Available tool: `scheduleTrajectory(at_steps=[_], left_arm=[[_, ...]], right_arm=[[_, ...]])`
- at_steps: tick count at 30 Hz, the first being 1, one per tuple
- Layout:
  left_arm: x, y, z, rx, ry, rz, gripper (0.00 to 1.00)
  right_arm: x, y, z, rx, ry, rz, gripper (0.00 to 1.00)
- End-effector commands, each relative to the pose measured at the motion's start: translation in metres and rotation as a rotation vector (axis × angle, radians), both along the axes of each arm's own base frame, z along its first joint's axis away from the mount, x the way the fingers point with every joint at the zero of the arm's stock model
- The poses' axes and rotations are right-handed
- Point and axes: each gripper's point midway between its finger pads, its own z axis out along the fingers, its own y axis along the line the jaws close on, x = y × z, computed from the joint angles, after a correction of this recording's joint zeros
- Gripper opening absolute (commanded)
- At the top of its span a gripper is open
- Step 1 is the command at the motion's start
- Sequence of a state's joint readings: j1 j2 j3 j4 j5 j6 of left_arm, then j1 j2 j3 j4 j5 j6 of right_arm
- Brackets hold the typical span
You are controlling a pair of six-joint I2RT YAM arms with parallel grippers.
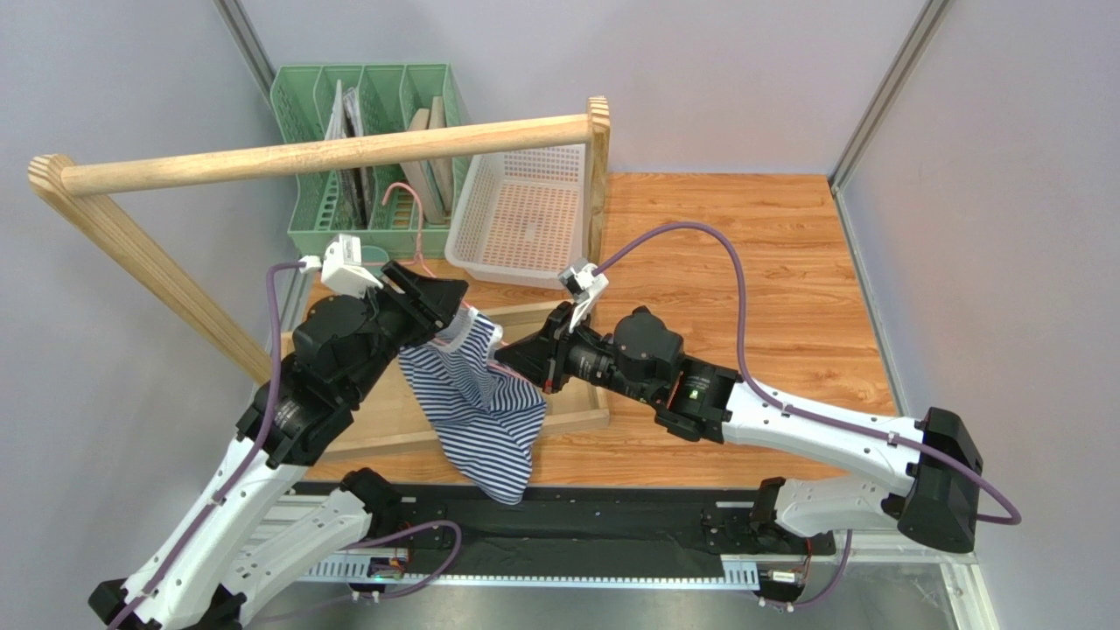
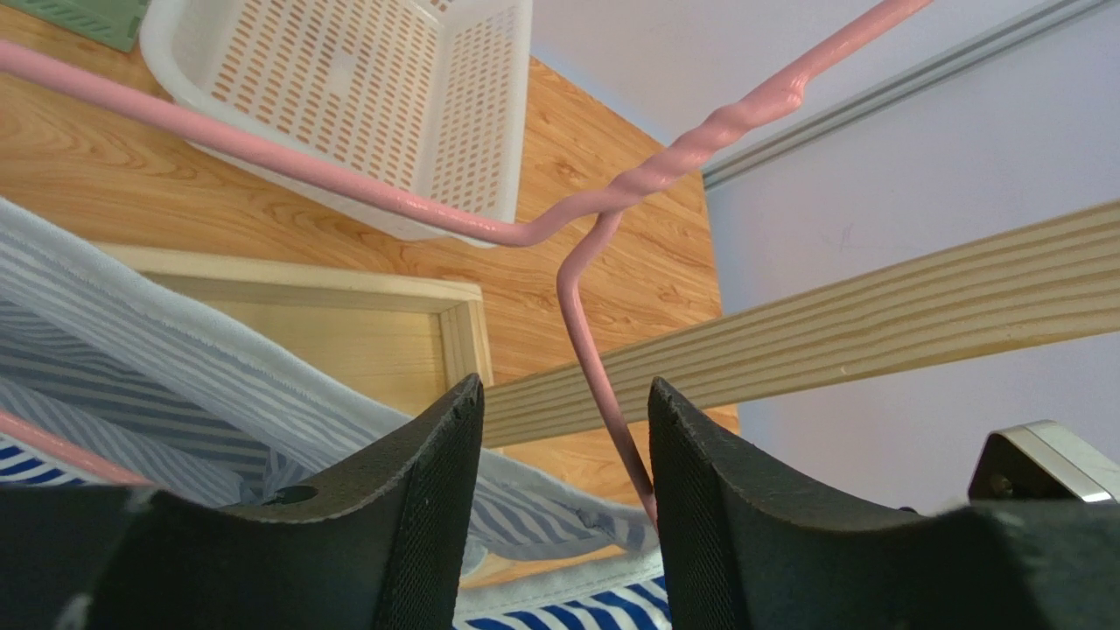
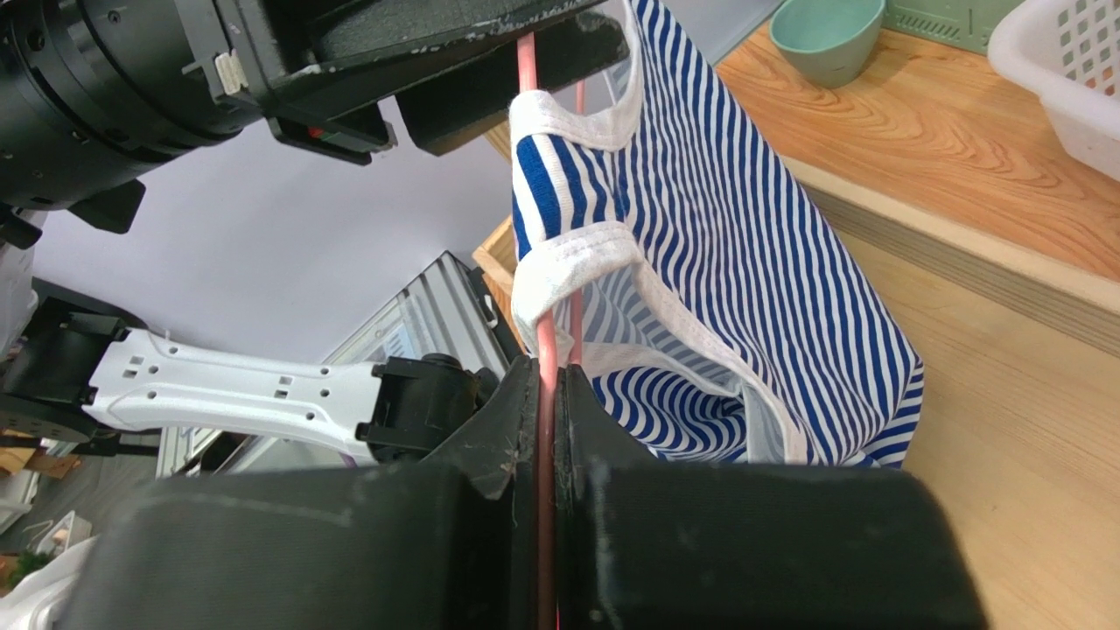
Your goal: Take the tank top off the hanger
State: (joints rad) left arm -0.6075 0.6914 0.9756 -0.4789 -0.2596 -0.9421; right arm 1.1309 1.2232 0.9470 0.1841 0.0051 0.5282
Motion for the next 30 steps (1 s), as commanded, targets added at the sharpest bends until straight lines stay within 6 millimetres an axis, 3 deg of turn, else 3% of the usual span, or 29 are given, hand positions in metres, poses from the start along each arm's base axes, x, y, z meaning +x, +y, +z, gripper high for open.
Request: scheduleTrajectory(at_steps=[1,4,11,12,14,15,17,18,19,20,21,22,26,30], left_arm=[[0.004,0.01,0.026,-0.018,-0.064,0.057,0.52],[0.008,0.014,0.024,0.009,-0.067,0.081,0.4],[0.012,0.024,0.026,0.05,-0.081,0.133,0.0],[0.013,0.024,0.026,0.054,-0.077,0.134,0.0],[0.018,0.027,0.021,0.067,-0.052,0.165,0.0],[0.019,0.029,0.019,0.071,-0.04,0.179,0.0],[0.022,0.036,0.011,0.083,0.001,0.234,0.0],[0.023,0.039,0.009,0.085,0.013,0.253,0.0],[0.024,0.041,0.007,0.083,0.023,0.272,0.0],[0.025,0.047,0.004,0.073,0.038,0.311,0.0],[0.025,0.049,0.003,0.071,0.038,0.324,0.0],[0.026,0.05,0.002,0.071,0.041,0.334,0.0],[0.028,0.054,0.002,0.086,0.042,0.363,0.0],[0.026,0.058,0.002,0.082,0.037,0.374,0.0]], right_arm=[[-0.005,0.003,0.04,0.118,-0.056,0.037,0.0],[-0.007,0.002,0.038,0.107,-0.062,0.054,0.0],[0.001,-0.006,0.029,0.046,-0.039,0.018,0.0],[0.003,-0.008,0.019,0.006,0.0,0.0,0.01],[0.016,-0.013,0.024,-0.015,0.027,-0.082,0.1],[0.017,-0.017,0.011,-0.068,0.077,-0.105,0.14],[0.025,-0.021,0.019,-0.083,0.095,-0.168,0.28],[0.024,-0.026,0.009,-0.137,0.119,-0.194,0.34],[0.019,-0.026,0.008,-0.159,0.119,-0.205,0.47],[0.026,-0.03,0.019,-0.158,0.102,-0.275,0.53],[0.024,-0.033,0.012,-0.206,0.102,-0.294,0.56],[0.017,-0.028,0.014,-0.22,0.082,-0.286,0.66],[0.005,-0.012,0.02,-0.246,0.067,-0.26,0.78],[-0.001,0.015,0.018,-0.167,0.152,-0.219,0.76]])
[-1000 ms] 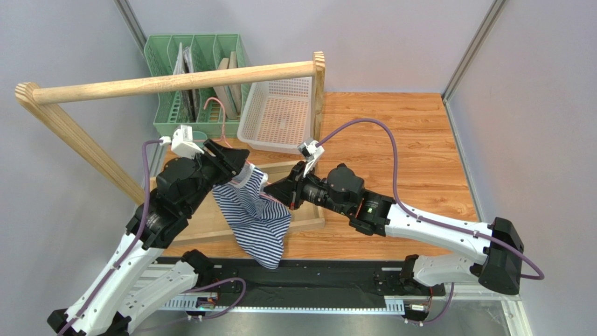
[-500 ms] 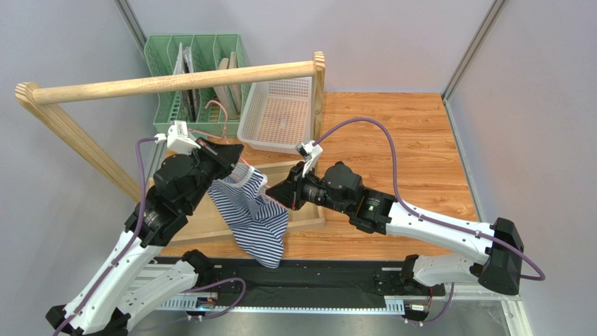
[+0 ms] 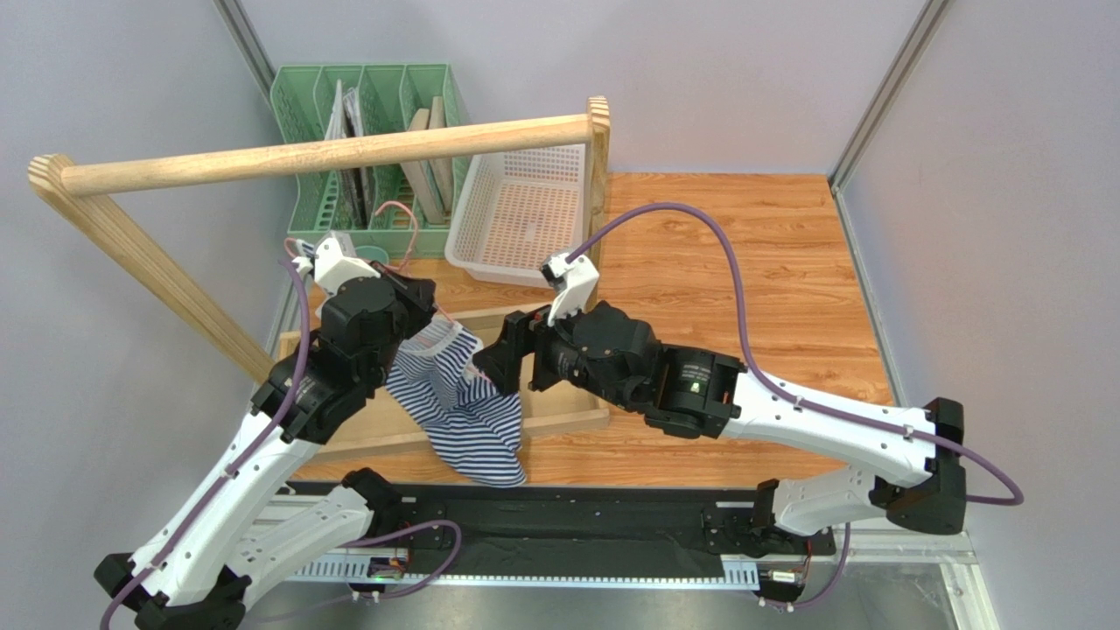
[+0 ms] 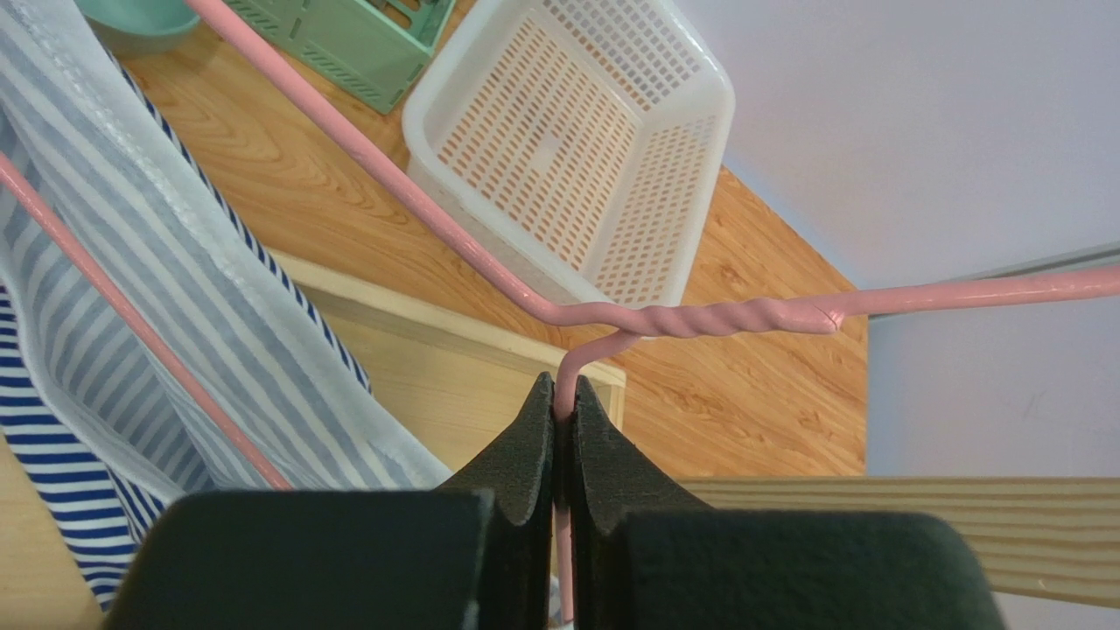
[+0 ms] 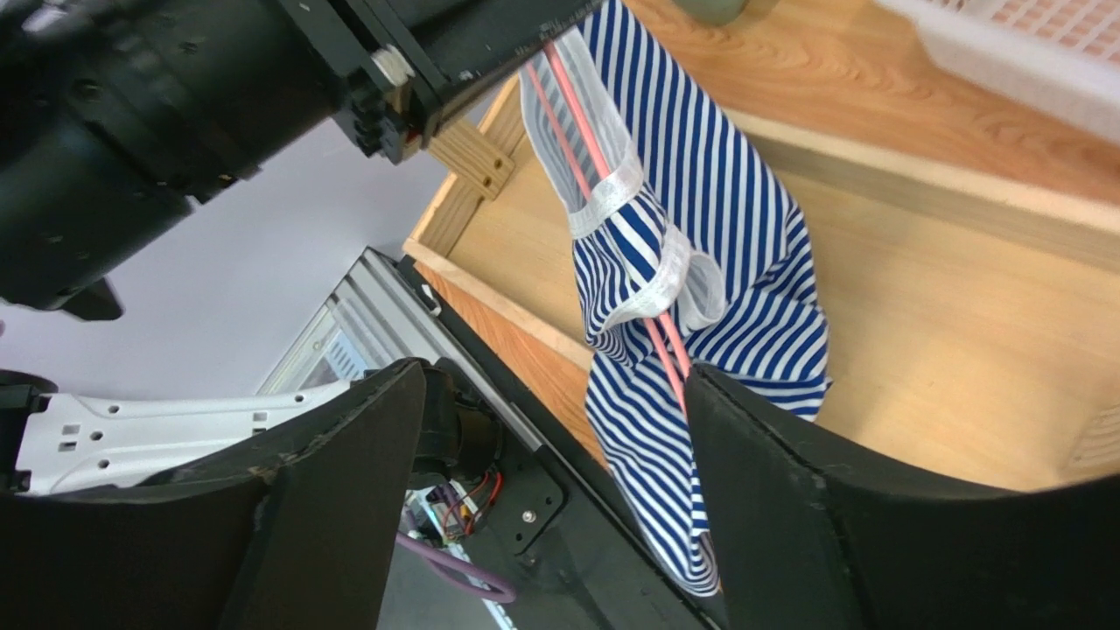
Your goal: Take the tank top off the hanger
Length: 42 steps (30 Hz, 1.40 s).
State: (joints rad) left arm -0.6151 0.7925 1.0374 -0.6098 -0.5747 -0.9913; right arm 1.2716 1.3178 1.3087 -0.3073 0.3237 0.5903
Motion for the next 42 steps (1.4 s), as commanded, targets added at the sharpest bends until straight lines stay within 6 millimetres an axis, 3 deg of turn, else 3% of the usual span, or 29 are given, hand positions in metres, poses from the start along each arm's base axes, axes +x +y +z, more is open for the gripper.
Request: scheduleTrajectory(at_steps=[1,4,10,11,24,26,37,42], left_arm=[[-0.001,0.015,0.025,-0.026,-0.072,0.066,0.0],[-0.003,0.018,0.026,-0.025,-0.081,0.071,0.0],[-0.008,0.024,0.03,-0.027,-0.099,0.079,0.0],[-0.009,0.026,0.03,-0.021,-0.101,0.087,0.0],[-0.021,0.022,0.029,-0.066,-0.162,0.02,0.0],[-0.023,0.023,0.028,-0.075,-0.162,0.022,0.0],[-0.025,0.019,0.015,-0.044,-0.131,-0.011,0.0],[-0.026,0.016,0.011,-0.043,-0.125,-0.03,0.0]], right_arm=[[0.005,0.02,-0.011,0.033,0.079,-0.034,0.74],[-0.001,0.04,-0.01,0.095,0.136,0.001,0.65],[0.004,0.061,-0.044,0.087,0.203,-0.018,0.59],[0.005,0.064,-0.034,0.137,0.182,-0.012,0.59],[0.031,0.06,-0.041,0.178,0.113,-0.117,0.53],[0.034,0.059,-0.04,0.167,0.098,-0.137,0.4],[0.046,0.057,-0.047,0.1,0.088,-0.203,0.27],[0.047,0.059,-0.048,0.086,0.091,-0.208,0.26]])
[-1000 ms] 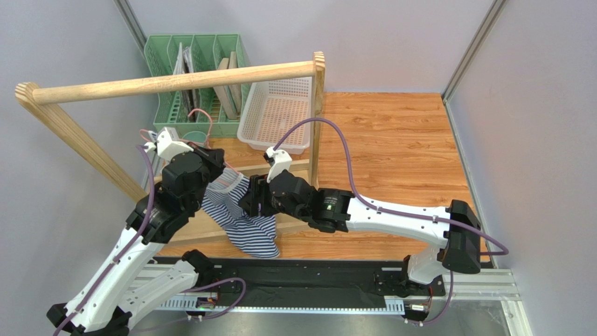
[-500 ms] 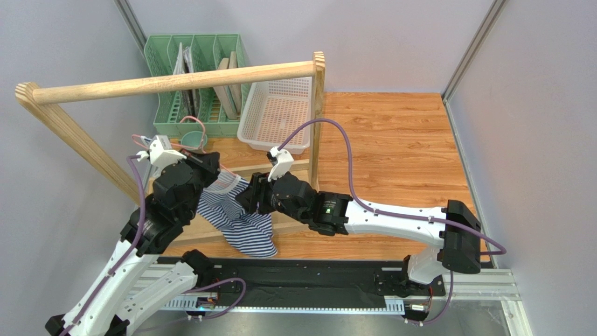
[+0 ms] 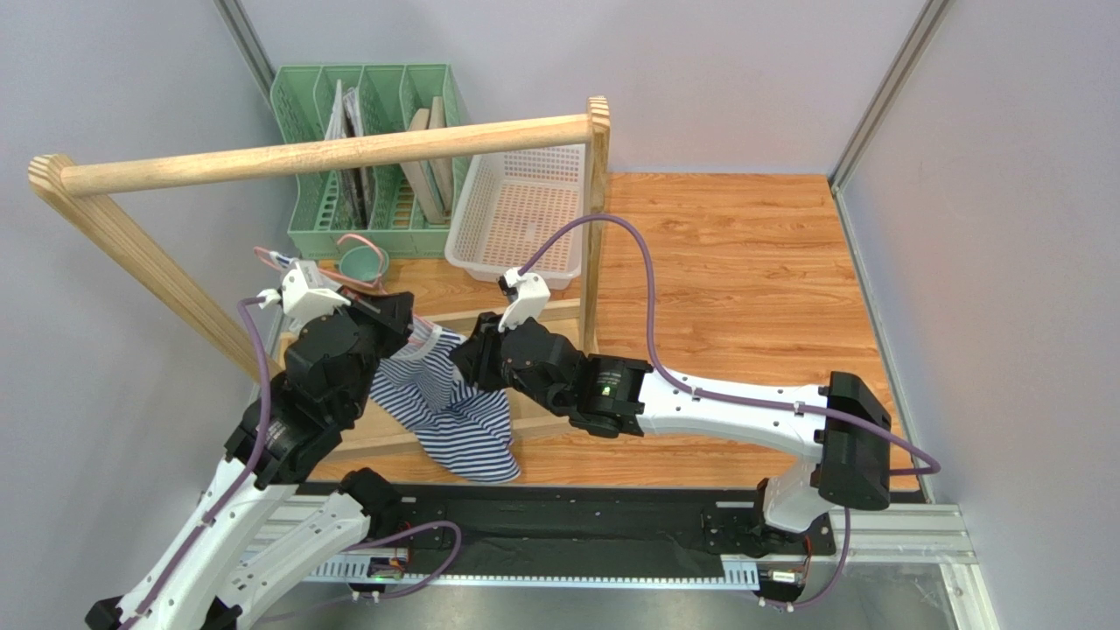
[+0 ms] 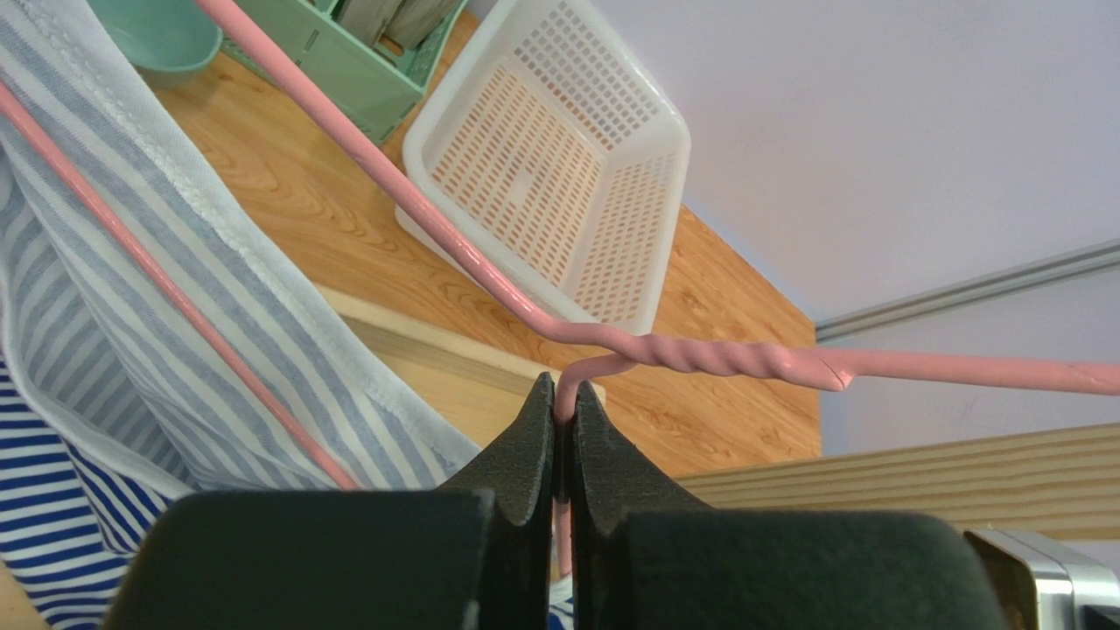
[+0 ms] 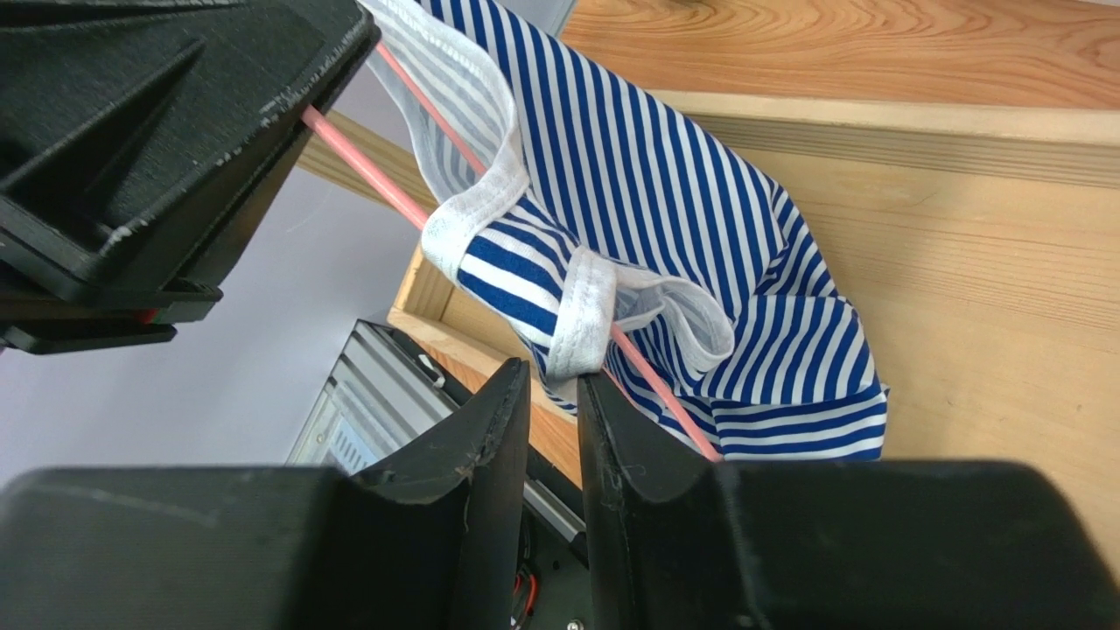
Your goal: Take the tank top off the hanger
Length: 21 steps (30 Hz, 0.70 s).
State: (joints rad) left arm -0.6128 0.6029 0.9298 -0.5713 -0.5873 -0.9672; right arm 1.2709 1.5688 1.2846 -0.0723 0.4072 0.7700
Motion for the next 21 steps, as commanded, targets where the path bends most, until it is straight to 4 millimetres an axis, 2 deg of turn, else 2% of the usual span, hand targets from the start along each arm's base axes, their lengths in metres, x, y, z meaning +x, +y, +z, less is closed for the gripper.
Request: scheduleTrajectory(at_steps=[1,7,14,15,17,18,21], left_arm=[[-0.001,-0.005,0.005,0.006,-0.023,-0.039,0.0],[-0.002,-0.005,0.006,0.001,-0.028,-0.044,0.0],[0.0,-0.001,0.002,0.007,-0.02,-0.013,0.0],[0.0,0.0,0.003,0.009,-0.021,-0.005,0.0],[-0.001,0.005,0.008,0.009,-0.031,0.012,0.0],[-0.001,0.006,0.01,0.007,-0.036,0.015,0.0],[-0.003,0.009,0.019,-0.003,-0.046,0.027,0.0]], right_arm=[[0.019,-0.003,0.017,0.018,-0.031,-0.082,0.21],[0.019,-0.003,0.018,0.015,-0.045,-0.076,0.0],[0.005,-0.004,0.02,-0.002,-0.063,-0.004,0.0],[0.002,-0.008,0.013,-0.013,-0.057,-0.002,0.0],[-0.002,-0.019,0.019,0.012,-0.048,-0.007,0.0],[-0.004,-0.026,0.009,0.003,-0.038,-0.012,0.0],[-0.011,-0.043,0.014,0.062,-0.02,-0.024,0.0]])
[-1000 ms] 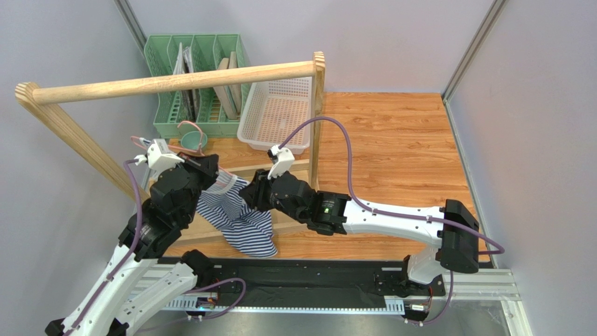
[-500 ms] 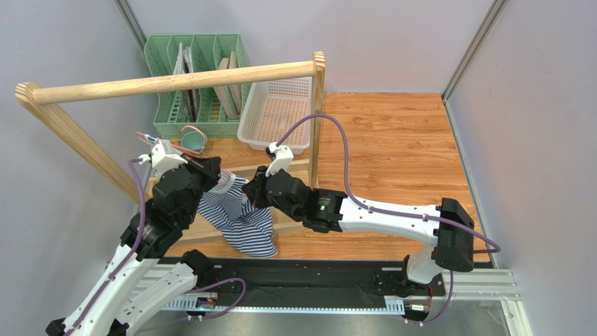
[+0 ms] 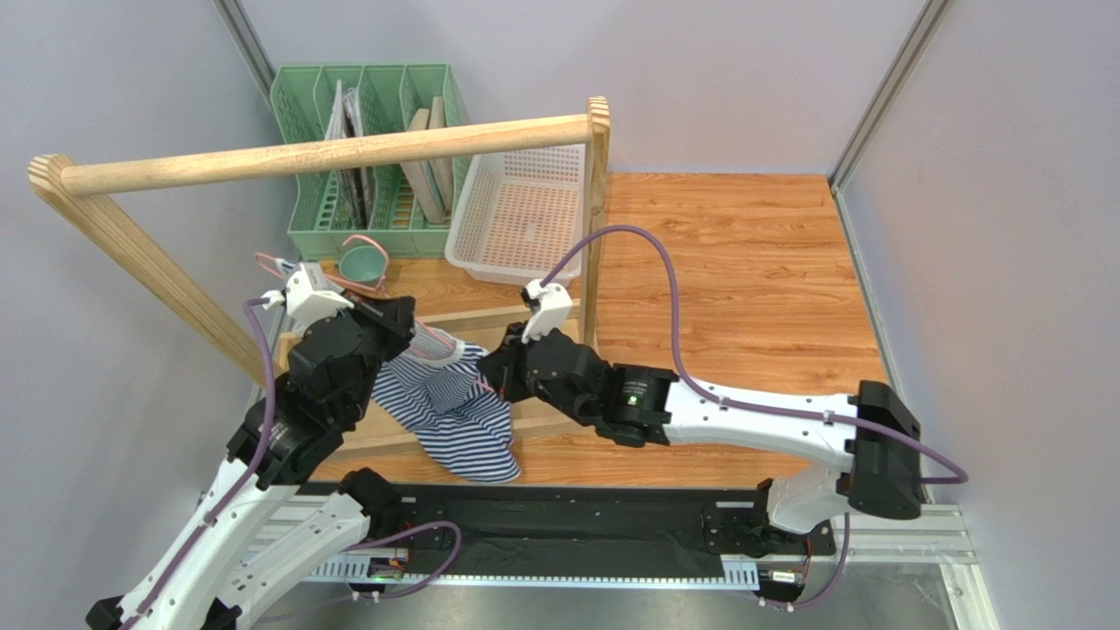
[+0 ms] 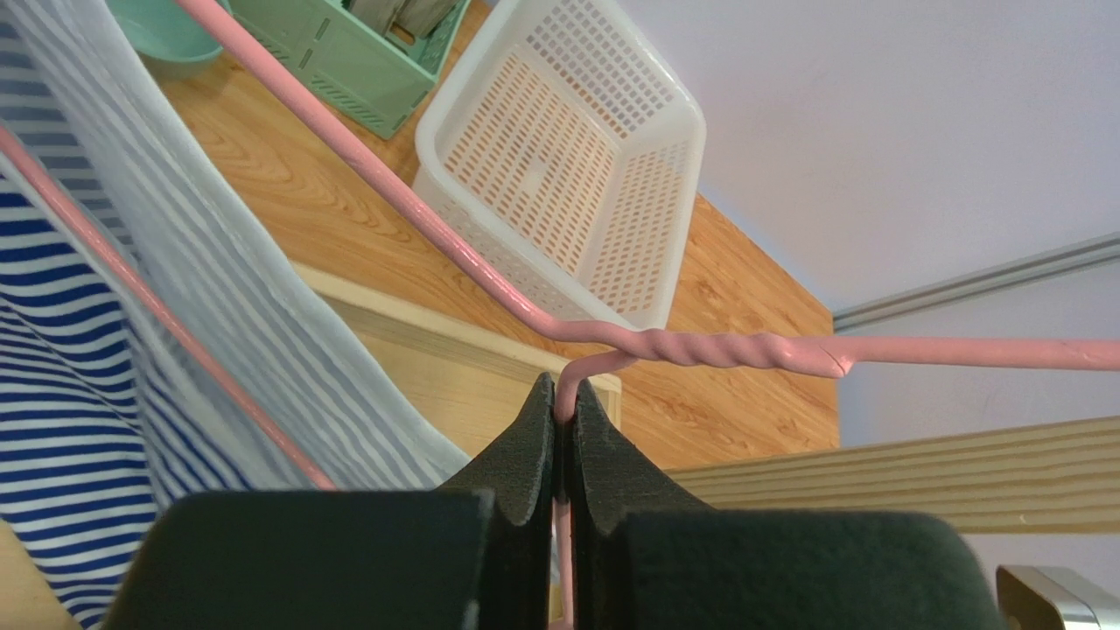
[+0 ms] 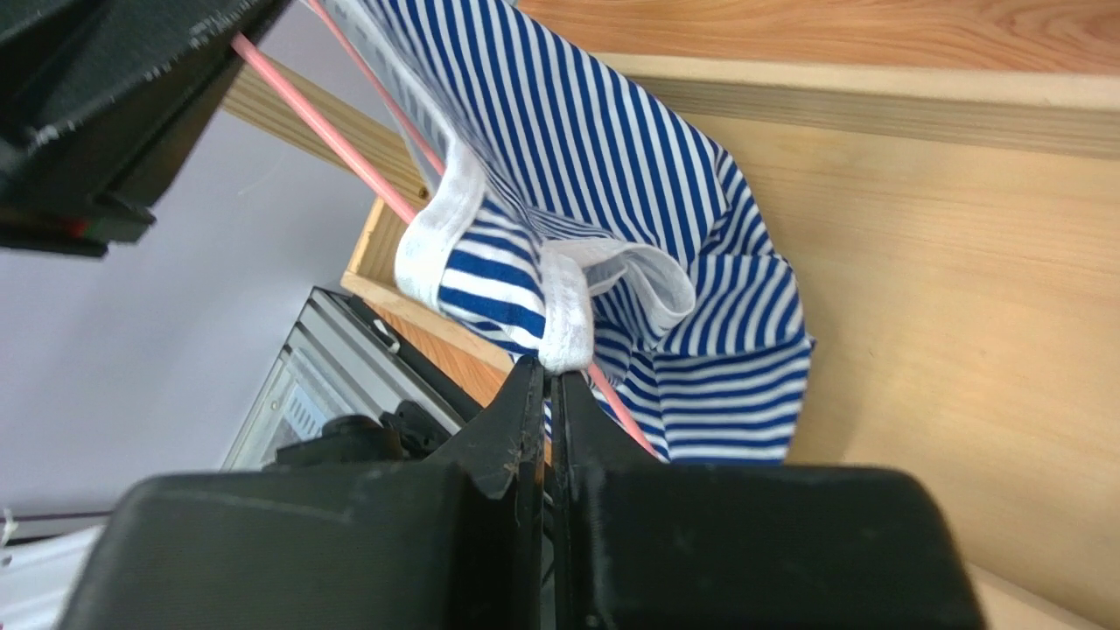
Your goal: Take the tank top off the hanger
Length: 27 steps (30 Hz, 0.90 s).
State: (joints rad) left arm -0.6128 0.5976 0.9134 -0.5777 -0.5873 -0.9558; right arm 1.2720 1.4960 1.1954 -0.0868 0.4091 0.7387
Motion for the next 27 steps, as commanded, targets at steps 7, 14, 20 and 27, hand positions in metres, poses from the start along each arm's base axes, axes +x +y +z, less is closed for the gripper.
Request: scheduleTrajectory(at_steps=[7,14,20,27], left_arm=[[-0.001,0.006,0.042,-0.059,-0.076,0.03,0.0],[-0.005,0.001,0.055,-0.108,-0.096,-0.003,0.0],[-0.01,-0.001,0.061,-0.131,-0.105,-0.026,0.0],[-0.011,-0.016,0.059,-0.16,-0.083,-0.092,0.0]], right_arm=[[-0.017,-0.061,0.0,0.136,0.057,-0.057,0.0],[-0.019,-0.071,-0.013,0.187,0.102,-0.049,0.0],[-0.021,-0.071,-0.019,0.183,0.107,-0.031,0.0],[-0.012,-0.071,-0.025,-0.029,0.068,0.004,0.39]])
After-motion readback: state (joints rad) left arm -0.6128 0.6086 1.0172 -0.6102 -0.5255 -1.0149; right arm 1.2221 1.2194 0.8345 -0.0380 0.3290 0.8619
